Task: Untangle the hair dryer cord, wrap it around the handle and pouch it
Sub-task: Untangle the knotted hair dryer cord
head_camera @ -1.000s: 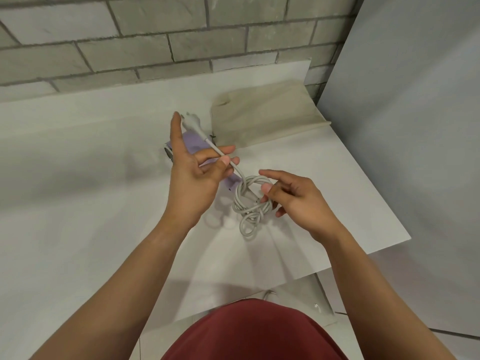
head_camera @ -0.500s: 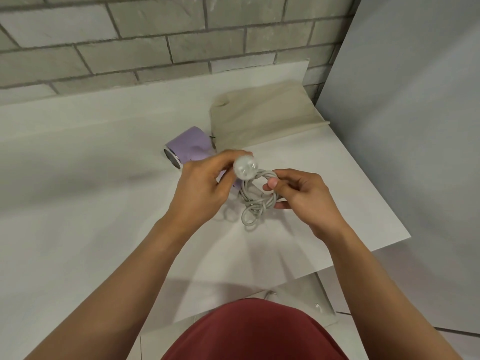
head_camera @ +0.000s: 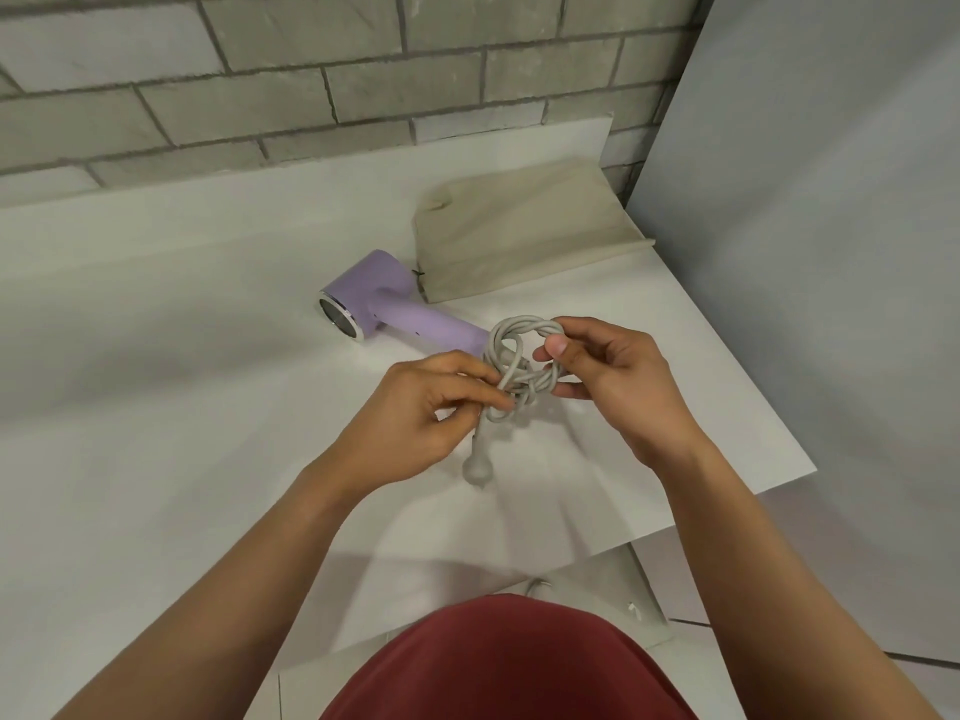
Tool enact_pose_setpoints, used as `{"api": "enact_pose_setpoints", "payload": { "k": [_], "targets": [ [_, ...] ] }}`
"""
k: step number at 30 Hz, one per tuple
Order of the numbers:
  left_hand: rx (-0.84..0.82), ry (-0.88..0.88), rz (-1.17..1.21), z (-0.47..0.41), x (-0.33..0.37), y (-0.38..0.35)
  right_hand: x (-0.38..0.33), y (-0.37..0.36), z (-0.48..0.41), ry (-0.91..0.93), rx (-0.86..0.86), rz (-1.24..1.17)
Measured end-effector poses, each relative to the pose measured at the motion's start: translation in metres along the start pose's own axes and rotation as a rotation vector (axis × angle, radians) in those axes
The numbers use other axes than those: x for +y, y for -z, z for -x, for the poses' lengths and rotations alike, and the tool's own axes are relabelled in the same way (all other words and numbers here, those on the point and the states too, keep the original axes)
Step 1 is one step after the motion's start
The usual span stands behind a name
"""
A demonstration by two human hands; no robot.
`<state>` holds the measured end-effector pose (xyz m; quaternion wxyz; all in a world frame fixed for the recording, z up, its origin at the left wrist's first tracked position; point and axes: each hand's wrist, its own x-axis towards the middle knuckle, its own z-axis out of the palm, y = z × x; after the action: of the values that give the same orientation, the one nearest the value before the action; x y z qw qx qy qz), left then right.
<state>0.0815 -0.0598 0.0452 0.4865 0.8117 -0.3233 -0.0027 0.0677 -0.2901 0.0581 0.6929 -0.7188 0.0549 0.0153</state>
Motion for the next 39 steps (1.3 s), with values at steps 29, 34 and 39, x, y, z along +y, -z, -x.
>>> {"api": "enact_pose_setpoints", "payload": {
  "k": [29,34,39],
  "targets": [
    [-0.022,0.722,0.596,-0.045,-0.005,0.013,0.018,0.012,0.003,0.082,-0.229,0.354],
    [0.107,0.755,0.701,-0.043,0.002,0.013,0.021,0.007,-0.001,0.03,-0.135,0.296],
    [0.057,0.722,0.64,-0.041,0.003,0.013,0.02,0.007,-0.003,0.006,-0.174,0.247]
  ]
}}
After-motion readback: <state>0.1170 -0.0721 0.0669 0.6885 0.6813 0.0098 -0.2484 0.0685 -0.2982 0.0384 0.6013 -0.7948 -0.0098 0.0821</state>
